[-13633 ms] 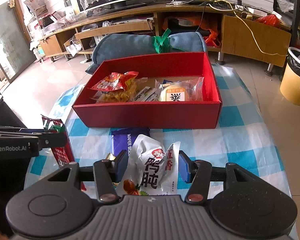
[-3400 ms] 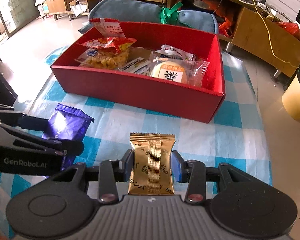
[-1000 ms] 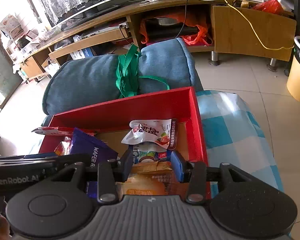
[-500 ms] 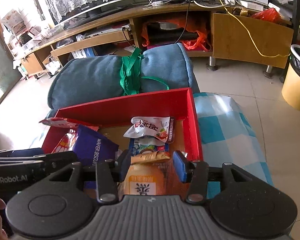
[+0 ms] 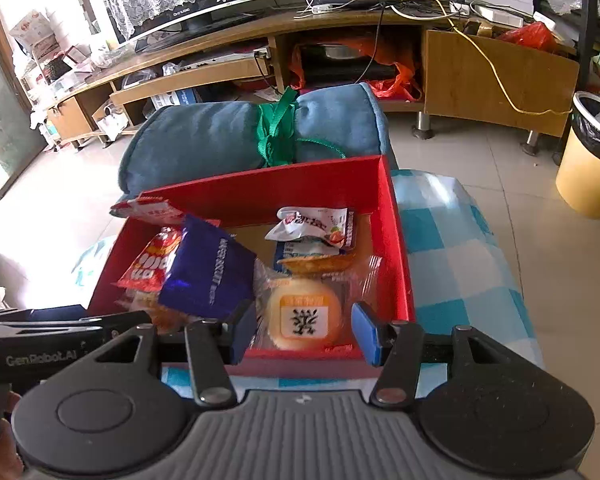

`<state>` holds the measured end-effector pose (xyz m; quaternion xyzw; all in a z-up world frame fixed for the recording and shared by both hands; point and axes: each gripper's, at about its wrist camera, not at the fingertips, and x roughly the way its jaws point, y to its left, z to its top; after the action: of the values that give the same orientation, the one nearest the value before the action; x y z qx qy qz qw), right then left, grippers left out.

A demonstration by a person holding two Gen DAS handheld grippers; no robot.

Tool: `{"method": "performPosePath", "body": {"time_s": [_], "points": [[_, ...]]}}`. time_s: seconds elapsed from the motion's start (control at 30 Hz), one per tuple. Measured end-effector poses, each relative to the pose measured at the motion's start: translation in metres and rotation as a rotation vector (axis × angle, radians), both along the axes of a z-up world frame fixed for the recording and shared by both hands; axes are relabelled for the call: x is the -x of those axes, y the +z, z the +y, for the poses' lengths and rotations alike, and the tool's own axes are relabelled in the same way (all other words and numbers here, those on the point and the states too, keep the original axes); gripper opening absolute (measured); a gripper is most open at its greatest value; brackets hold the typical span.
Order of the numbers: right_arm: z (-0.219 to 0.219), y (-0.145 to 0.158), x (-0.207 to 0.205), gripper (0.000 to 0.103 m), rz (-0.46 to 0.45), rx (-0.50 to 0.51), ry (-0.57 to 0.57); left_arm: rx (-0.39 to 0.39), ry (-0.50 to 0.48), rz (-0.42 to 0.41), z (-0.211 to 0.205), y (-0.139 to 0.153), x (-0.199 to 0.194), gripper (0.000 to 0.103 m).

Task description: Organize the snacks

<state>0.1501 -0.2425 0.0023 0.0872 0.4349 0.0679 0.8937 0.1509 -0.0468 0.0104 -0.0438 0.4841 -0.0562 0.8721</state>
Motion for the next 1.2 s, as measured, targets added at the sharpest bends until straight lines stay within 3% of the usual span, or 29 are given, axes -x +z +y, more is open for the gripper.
{"method": "performPosePath", "body": {"time_s": [0.6,1.2], "points": [[0.007,0.005,0.034,0.054,-0.021,-0.019,-0.003,-0.013,-0.013,-0.014,0.000,0.001,0.029,0.089],[0.007,0.001,0.074,0.056,-0.004,-0.010,-0.049,-0.019,-0.014,-0.014,0.006,-0.003,0.068,0.096]]}}
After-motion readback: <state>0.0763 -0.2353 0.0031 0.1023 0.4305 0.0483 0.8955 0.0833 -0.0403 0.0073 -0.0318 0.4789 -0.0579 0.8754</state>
